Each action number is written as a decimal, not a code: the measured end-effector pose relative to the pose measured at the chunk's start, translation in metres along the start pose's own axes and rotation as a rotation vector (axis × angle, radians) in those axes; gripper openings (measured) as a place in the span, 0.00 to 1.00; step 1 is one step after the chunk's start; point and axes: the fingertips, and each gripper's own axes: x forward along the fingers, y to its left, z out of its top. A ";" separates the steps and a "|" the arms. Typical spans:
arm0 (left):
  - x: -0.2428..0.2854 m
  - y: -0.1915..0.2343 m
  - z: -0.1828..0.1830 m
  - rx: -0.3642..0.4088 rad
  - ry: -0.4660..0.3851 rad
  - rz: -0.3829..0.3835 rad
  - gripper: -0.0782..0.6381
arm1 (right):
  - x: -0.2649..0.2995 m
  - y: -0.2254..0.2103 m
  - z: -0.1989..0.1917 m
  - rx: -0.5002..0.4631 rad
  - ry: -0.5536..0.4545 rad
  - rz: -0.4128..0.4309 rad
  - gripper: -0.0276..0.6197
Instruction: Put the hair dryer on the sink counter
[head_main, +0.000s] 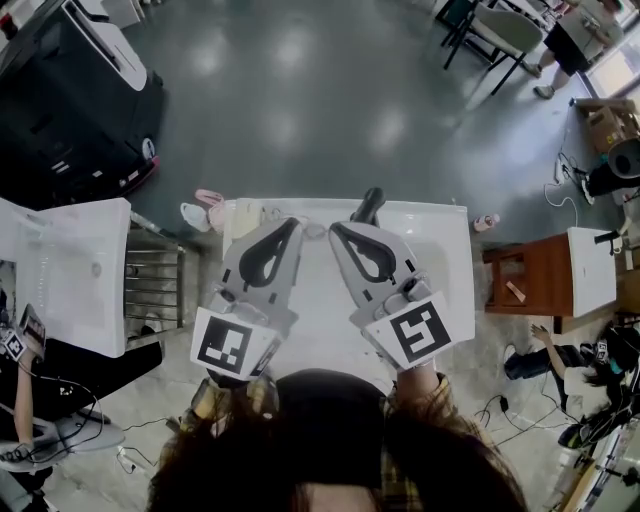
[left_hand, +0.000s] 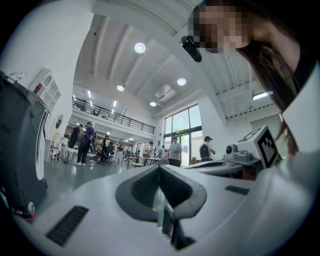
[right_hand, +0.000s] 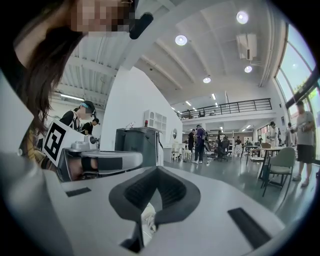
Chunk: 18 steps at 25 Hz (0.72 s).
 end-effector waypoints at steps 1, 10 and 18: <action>0.000 0.000 0.000 0.001 0.001 0.001 0.13 | 0.000 0.000 -0.001 -0.001 0.001 0.000 0.07; -0.001 0.000 -0.001 0.005 0.001 0.001 0.13 | -0.001 0.000 -0.004 0.002 0.009 -0.007 0.07; 0.002 0.004 -0.003 0.019 0.021 -0.015 0.13 | 0.000 0.000 -0.002 0.000 0.006 -0.008 0.07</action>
